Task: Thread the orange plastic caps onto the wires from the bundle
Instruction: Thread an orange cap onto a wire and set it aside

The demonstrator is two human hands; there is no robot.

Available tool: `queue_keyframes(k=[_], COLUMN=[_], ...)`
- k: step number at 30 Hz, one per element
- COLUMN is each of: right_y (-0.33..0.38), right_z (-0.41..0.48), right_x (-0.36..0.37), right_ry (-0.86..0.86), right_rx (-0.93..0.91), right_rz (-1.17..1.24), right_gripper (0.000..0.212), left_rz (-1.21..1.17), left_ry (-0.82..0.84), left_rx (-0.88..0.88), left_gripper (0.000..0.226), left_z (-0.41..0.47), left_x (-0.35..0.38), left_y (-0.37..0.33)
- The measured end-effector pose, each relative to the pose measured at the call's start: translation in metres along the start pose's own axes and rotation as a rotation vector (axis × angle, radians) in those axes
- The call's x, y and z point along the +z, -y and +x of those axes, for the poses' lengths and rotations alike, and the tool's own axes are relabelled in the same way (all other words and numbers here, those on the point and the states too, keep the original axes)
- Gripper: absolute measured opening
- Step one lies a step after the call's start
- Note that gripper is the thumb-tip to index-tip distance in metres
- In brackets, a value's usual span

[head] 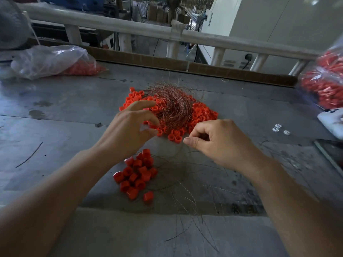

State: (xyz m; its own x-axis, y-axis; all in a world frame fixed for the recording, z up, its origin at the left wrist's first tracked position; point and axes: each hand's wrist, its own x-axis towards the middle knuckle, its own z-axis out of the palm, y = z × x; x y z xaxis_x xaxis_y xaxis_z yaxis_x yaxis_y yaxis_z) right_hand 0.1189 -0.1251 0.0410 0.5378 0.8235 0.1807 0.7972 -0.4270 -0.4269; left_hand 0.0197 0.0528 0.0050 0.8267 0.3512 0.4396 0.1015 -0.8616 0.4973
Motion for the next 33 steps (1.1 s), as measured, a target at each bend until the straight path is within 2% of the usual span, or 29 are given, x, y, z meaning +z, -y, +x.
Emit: queue_keyframes(k=[5, 14, 18, 20, 22, 27, 33], right_y=[0.000, 0.000, 0.001, 0.004, 0.006, 0.006, 0.003], right_z=[0.000, 0.001, 0.001, 0.001, 0.001, 0.003, 0.004], right_x=[0.000, 0.000, 0.001, 0.003, 0.007, 0.015, 0.008], right_ry=[-0.006, 0.009, -0.089, -0.145, -0.122, -0.076, -0.310], right_rx=[-0.009, -0.001, -0.052, -0.106, -0.170, -0.306, -0.310], right_rz=[-0.015, -0.013, 0.032, 0.106, 0.179, 0.185, 0.308], right_gripper=[0.022, 0.018, 0.012, 0.027, 0.035, 0.017, 0.013], left_rz=[0.047, 0.064, -0.215, -0.355, -0.452, -0.531, -0.571], left_ry=[0.063, -0.040, -0.065, -0.039, 0.002, 0.050, 0.015], left_rx=[0.079, 0.039, 0.029, 0.071, 0.108, 0.147, 0.164], left_gripper=[0.015, 0.015, 0.025, 0.025, 0.019, 0.020, 0.019], left_z=[0.002, -0.004, -0.013, -0.018, -0.020, -0.023, -0.021], left_x=[0.004, -0.008, -0.019, -0.022, -0.020, -0.017, -0.021], left_y=[-0.002, -0.010, -0.025, -0.036, -0.044, -0.043, -0.043])
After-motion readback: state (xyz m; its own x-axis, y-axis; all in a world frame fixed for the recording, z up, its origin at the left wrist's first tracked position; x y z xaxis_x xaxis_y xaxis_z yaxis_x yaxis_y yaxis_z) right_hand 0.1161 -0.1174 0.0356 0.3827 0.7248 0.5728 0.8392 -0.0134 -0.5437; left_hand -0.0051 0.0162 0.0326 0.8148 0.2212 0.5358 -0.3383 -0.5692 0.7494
